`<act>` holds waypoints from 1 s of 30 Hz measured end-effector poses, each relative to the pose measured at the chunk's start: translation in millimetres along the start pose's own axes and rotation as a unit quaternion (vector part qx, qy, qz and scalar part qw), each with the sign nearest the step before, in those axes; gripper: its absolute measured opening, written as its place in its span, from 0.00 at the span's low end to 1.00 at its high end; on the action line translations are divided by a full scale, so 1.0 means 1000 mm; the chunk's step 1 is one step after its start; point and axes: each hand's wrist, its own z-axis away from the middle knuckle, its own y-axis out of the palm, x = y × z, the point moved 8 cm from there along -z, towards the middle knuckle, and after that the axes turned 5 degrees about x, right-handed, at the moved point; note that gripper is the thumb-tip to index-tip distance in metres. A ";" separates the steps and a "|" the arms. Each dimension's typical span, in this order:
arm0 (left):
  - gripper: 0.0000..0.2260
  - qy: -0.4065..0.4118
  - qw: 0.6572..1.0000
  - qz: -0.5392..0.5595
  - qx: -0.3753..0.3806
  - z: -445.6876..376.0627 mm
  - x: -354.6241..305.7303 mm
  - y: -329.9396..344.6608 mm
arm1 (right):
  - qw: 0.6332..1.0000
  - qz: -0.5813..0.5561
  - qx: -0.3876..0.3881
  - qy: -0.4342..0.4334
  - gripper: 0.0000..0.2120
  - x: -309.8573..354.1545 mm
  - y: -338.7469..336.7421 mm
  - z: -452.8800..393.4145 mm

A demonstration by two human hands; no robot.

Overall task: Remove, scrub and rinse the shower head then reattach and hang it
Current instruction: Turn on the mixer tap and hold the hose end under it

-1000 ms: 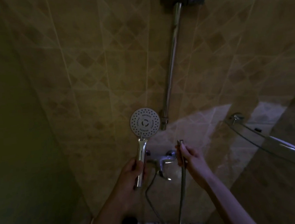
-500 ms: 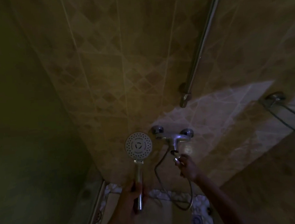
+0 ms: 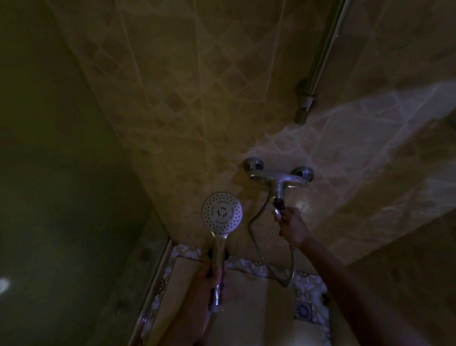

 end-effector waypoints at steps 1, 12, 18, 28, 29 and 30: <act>0.11 -0.001 1.000 0.003 -0.003 0.000 0.003 -0.001 | 1.000 0.005 0.006 -0.007 0.10 0.002 0.000 0.001; 0.07 -0.025 0.999 0.011 -0.032 -0.020 0.019 -0.035 | 0.998 0.020 0.042 0.043 0.17 0.024 0.005 0.013; 0.01 -0.042 0.998 0.050 -0.024 -0.045 0.030 -0.067 | 0.987 0.117 0.047 0.096 0.15 0.018 0.018 0.039; 0.06 -0.104 0.993 -0.043 -0.047 -0.083 0.072 -0.116 | 0.979 0.178 0.072 0.062 0.08 0.032 0.100 0.074; 0.07 -0.105 0.992 -0.051 -0.049 -0.087 0.073 -0.117 | 0.982 0.164 0.066 0.071 0.09 0.032 0.109 0.075; 0.08 -0.107 0.991 -0.054 -0.053 -0.091 0.075 -0.118 | 0.983 0.150 0.058 0.083 0.09 0.032 0.117 0.077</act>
